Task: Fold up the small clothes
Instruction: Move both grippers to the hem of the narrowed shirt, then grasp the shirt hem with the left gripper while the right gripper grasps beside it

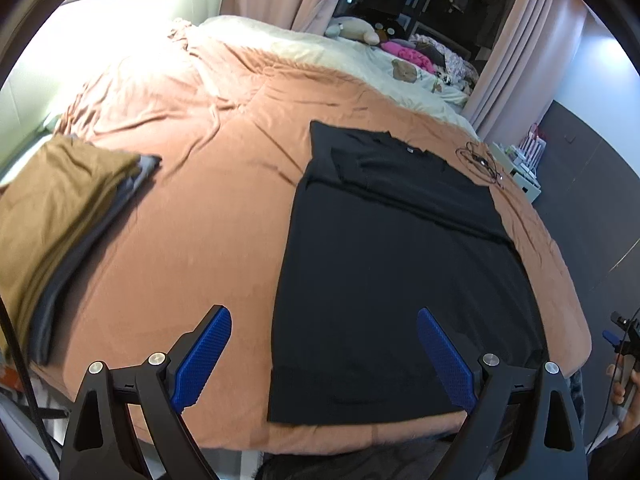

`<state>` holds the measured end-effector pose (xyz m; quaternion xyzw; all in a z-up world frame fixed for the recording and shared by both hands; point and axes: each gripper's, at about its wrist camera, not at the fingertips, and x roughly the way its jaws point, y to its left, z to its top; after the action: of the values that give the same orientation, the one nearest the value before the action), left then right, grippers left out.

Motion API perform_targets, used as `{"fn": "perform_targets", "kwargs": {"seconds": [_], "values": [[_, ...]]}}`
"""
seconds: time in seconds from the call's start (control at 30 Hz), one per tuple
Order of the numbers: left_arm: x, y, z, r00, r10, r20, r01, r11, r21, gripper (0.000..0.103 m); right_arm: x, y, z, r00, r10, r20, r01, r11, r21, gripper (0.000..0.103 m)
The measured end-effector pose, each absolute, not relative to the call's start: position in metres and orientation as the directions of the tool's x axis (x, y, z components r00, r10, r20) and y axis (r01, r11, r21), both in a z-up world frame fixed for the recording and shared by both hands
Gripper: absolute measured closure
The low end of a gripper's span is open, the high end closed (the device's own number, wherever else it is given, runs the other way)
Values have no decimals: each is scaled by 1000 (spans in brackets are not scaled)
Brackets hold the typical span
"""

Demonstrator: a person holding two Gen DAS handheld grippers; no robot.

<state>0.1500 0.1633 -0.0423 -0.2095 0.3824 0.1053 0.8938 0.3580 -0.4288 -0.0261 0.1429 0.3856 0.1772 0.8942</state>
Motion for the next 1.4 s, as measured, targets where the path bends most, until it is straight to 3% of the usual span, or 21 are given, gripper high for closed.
{"fn": "perform_targets", "kwargs": {"seconds": [0.07,0.33,0.43,0.5,0.73,0.87,0.93,1.03,1.23,1.27,1.33,1.37,1.4], "values": [[147,161,-53,677,27,-735,-352,889,-291,0,356,-433,-29,636,440,-635,-219,891,398,0],[139,169,-96,661,-22,-750,-361,867,-343,3,361,-438,-69,589,478,-652,-243,874,421,0],[142,175,-110,649,-55,-759,-362,855,-371,20,371,-436,-85,566,504,-652,-251,859,446,8],[146,178,-121,634,-77,-769,-367,846,-387,31,377,-436,-98,541,518,-663,-250,851,461,25],[156,185,-150,593,-132,-794,-383,822,-423,56,400,-438,-131,469,549,-692,-232,832,504,34],[161,188,-160,596,-165,-786,-379,805,-456,61,410,-440,-145,430,576,-695,-224,814,535,43],[163,189,-163,600,-182,-779,-372,798,-474,63,413,-444,-149,430,587,-686,-224,805,549,43],[165,191,-168,598,-206,-775,-374,783,-497,73,417,-455,-152,428,629,-649,-217,769,601,43],[158,191,-171,609,-246,-754,-363,758,-541,75,405,-472,-172,413,702,-580,-215,695,687,49],[157,191,-171,607,-245,-756,-365,759,-539,81,404,-473,-178,415,706,-574,-213,689,693,53],[157,191,-171,604,-240,-760,-373,757,-536,90,404,-475,-185,416,713,-565,-205,679,705,72],[158,193,-170,606,-238,-759,-377,755,-537,91,404,-476,-189,412,712,-569,-195,679,708,88],[158,193,-168,608,-232,-759,-383,752,-537,91,405,-477,-192,404,715,-570,-177,673,719,89]]}}
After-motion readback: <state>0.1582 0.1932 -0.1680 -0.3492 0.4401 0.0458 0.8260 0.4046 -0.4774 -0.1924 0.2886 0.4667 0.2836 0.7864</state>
